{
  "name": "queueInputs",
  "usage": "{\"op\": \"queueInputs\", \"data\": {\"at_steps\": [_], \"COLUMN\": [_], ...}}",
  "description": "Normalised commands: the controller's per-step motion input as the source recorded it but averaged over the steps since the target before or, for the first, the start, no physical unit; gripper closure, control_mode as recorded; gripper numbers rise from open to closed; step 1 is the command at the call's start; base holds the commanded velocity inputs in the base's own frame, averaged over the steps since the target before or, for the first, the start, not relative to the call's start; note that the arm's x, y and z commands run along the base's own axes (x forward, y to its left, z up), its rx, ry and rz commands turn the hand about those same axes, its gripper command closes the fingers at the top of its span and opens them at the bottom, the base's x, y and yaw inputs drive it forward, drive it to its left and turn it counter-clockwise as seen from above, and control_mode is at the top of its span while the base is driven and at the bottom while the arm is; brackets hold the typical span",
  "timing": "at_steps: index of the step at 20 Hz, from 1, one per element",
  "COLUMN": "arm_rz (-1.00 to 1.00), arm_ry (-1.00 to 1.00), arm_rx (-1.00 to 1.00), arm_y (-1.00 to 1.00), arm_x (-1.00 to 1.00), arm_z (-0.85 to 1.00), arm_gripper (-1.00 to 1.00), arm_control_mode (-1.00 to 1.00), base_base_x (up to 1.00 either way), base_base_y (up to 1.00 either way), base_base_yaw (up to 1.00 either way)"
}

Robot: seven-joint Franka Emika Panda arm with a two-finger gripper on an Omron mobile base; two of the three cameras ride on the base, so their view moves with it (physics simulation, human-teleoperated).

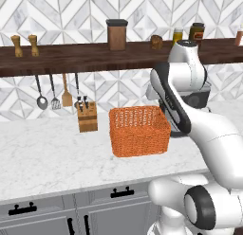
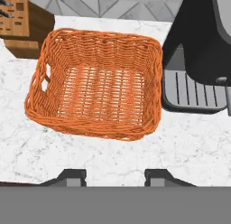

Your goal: Open the cabinet, pick up the bread from the cabinet and place it in the basket. Then move the basket to the dining counter.

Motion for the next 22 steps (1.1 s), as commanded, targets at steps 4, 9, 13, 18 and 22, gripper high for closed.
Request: {"op": "queueInputs", "data": {"at_steps": [4, 9, 13, 18, 22], "arm_rz": [0.0, -0.1, -0.2, -0.24, -0.06], "arm_ry": [-0.05, -0.43, -0.39, -0.22, -0.27], "arm_rx": [0.0, 0.01, 0.02, 0.02, 0.01], "arm_y": [0.0, 0.0, 0.0, -0.06, -0.23], "arm_x": [-0.26, -0.38, 0.02, 0.66, 0.68], "arm_z": [-0.01, 0.81, 1.0, 0.78, 0.65], "arm_gripper": [-1.0, -1.0, -1.0, -1.0, -1.0], "arm_control_mode": [-1.0, -1.0, -1.0, -1.0, -1.0], "base_base_x": [0.0, 0.0, 0.0, 0.0, 0.0], "base_base_y": [0.0, 0.0, 0.0, 0.0, 0.0], "base_base_yaw": [0.0, 0.0, 0.0, 0.0, 0.0]}}
